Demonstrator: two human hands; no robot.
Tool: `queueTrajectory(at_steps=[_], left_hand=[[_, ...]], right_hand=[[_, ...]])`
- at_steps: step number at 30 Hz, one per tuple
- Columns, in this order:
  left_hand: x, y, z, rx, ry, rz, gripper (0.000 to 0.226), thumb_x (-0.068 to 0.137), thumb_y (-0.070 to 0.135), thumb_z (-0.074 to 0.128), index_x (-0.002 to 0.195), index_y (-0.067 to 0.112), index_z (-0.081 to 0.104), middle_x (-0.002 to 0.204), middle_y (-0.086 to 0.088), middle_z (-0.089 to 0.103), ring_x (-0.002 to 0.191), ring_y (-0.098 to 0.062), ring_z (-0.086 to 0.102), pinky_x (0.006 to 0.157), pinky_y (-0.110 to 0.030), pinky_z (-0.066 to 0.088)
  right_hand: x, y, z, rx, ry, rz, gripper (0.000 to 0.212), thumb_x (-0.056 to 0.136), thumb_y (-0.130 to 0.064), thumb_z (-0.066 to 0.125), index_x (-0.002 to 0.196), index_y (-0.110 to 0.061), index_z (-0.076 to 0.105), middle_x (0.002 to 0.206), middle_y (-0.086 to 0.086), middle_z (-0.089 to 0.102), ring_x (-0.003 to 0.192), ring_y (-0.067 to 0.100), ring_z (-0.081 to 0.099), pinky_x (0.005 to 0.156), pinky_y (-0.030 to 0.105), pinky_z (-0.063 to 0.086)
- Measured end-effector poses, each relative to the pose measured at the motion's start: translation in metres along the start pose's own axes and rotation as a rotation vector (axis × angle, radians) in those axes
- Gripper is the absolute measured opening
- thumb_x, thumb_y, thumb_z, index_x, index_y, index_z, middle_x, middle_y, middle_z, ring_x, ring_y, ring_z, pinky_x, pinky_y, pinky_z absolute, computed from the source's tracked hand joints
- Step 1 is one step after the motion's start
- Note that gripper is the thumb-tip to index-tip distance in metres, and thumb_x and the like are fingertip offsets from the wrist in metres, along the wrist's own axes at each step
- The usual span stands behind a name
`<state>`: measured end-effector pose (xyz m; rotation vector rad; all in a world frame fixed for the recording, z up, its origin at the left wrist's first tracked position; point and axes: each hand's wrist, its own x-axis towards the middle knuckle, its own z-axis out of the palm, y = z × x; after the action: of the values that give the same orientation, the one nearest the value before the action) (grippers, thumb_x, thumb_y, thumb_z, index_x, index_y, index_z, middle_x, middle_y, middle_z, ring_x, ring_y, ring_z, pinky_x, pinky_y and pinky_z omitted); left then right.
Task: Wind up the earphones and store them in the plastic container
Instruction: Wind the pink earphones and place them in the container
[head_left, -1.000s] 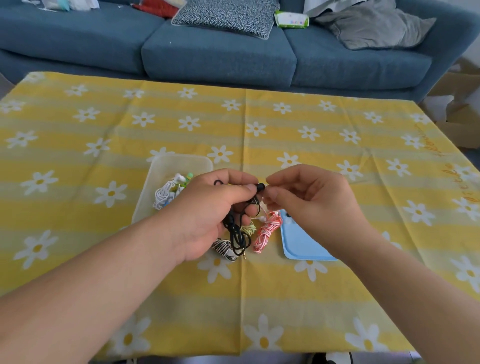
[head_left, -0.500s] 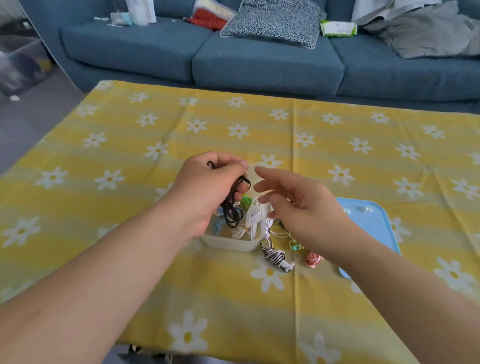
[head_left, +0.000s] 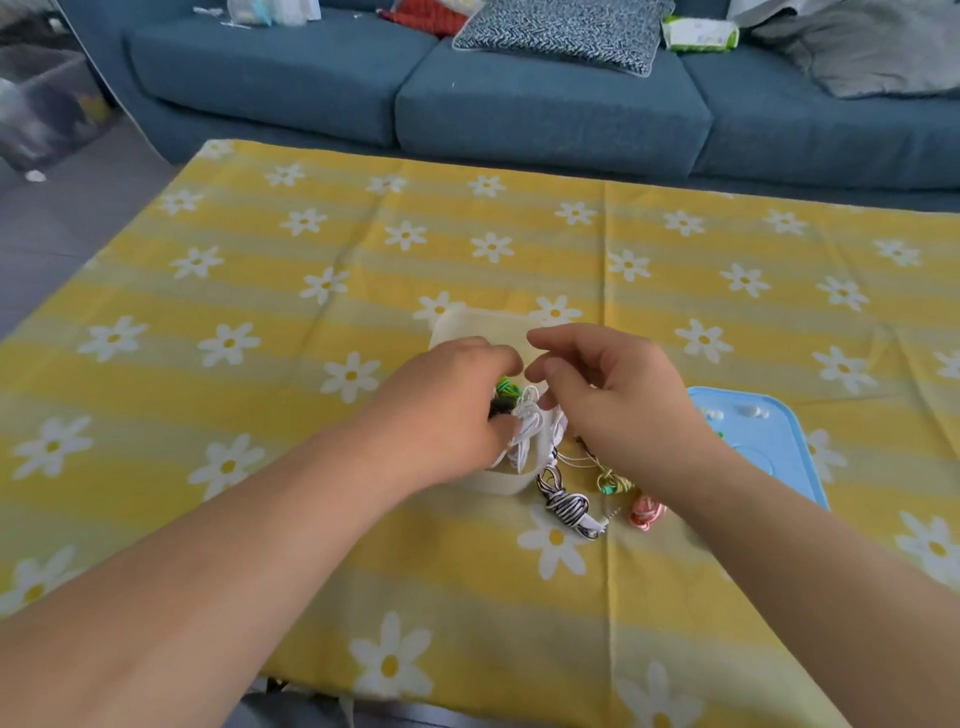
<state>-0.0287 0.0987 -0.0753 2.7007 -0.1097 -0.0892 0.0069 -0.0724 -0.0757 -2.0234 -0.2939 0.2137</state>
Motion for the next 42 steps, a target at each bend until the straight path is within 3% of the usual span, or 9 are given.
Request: queueTrajectory(at_steps=[5,11,17,21,26,29,33,35,42], left_hand=[[-0.001,0.002,-0.008,0.122,0.092,-0.038,0.035,0.083,0.021,0.075,0.116,0.022,0.065,0.108,0.000,0.060,0.099,-0.026,0.061,0.078,-0.036,0.050],[0.002,0.008,0.000,0.225,-0.119,-0.104,0.007,0.087,0.014,0.066,0.093,0.015,0.064,0.089,-0.007,0.064,0.082,-0.033,0.062,0.061,-0.033,0.042],[0.001,0.060,-0.003,-0.029,0.246,0.175,0.012,0.092,0.019,0.065,0.102,0.015,0.070,0.097,-0.002,0.065,0.090,-0.025,0.060,0.078,-0.038,0.050],[-0.001,0.102,0.043,-0.039,-0.030,0.231,0.006,0.094,0.022,0.061,0.092,0.016,0.062,0.086,-0.001,0.061,0.086,-0.027,0.060,0.072,-0.037,0.048],[0.011,0.127,0.087,0.129,-0.150,0.173,0.045,0.091,0.032,0.069,0.131,0.018,0.054,0.120,-0.005,0.062,0.109,-0.030,0.063,0.085,-0.040,0.053],[0.017,0.131,0.091,0.170,-0.119,0.127,0.046,0.090,0.023,0.065,0.134,0.024,0.051,0.118,-0.003,0.065,0.107,-0.030,0.064,0.081,-0.039,0.053],[0.023,0.135,0.074,-0.064,-0.161,-0.113,0.016,0.085,0.032,0.057,0.099,0.025,0.062,0.092,0.005,0.066,0.086,-0.020,0.062,0.068,-0.032,0.048],[0.027,0.135,0.062,-0.248,-0.116,-0.195,0.021,0.086,0.040,0.057,0.088,0.020,0.065,0.079,0.008,0.067,0.073,-0.016,0.062,0.065,-0.030,0.048],[0.017,0.140,0.019,-1.141,-0.279,-0.310,0.020,0.092,0.015,0.053,0.072,0.012,0.057,0.065,-0.008,0.055,0.052,-0.021,0.054,0.057,-0.033,0.042]], right_hand=[[-0.006,0.003,-0.016,0.010,0.025,0.051,0.032,0.099,-0.007,0.052,0.118,-0.024,0.071,0.092,-0.007,0.077,0.073,0.010,0.072,0.058,0.022,0.055],[-0.016,0.013,-0.037,-0.007,0.007,0.114,0.030,0.098,-0.006,0.051,0.113,-0.021,0.072,0.087,-0.006,0.078,0.064,0.006,0.070,0.061,0.024,0.055],[-0.028,0.032,-0.070,0.065,0.080,0.217,0.022,0.097,-0.006,0.057,0.108,-0.015,0.073,0.082,0.003,0.077,0.062,0.010,0.068,0.054,0.028,0.056],[-0.038,0.051,-0.095,-0.007,0.166,0.276,0.019,0.095,-0.012,0.059,0.105,-0.018,0.074,0.081,0.005,0.077,0.059,0.013,0.068,0.053,0.027,0.054],[-0.050,0.073,-0.132,-0.080,0.271,0.401,0.026,0.096,-0.015,0.051,0.114,-0.022,0.069,0.094,0.007,0.073,0.064,0.017,0.067,0.057,0.030,0.055],[-0.054,0.077,-0.143,-0.050,0.271,0.456,0.029,0.097,-0.012,0.047,0.113,-0.020,0.069,0.094,0.009,0.072,0.063,0.019,0.065,0.055,0.031,0.054],[-0.057,0.077,-0.145,-0.009,0.211,0.472,0.032,0.095,-0.009,0.044,0.110,-0.019,0.070,0.090,0.008,0.072,0.062,0.016,0.065,0.051,0.026,0.053],[-0.058,0.074,-0.144,0.038,0.168,0.457,0.030,0.095,-0.008,0.046,0.108,-0.019,0.071,0.088,0.006,0.073,0.062,0.015,0.067,0.053,0.026,0.055],[-0.058,0.061,-0.126,0.294,-0.058,0.278,0.030,0.090,-0.003,0.064,0.114,-0.017,0.074,0.108,0.004,0.077,0.098,0.019,0.074,0.081,0.037,0.063]])
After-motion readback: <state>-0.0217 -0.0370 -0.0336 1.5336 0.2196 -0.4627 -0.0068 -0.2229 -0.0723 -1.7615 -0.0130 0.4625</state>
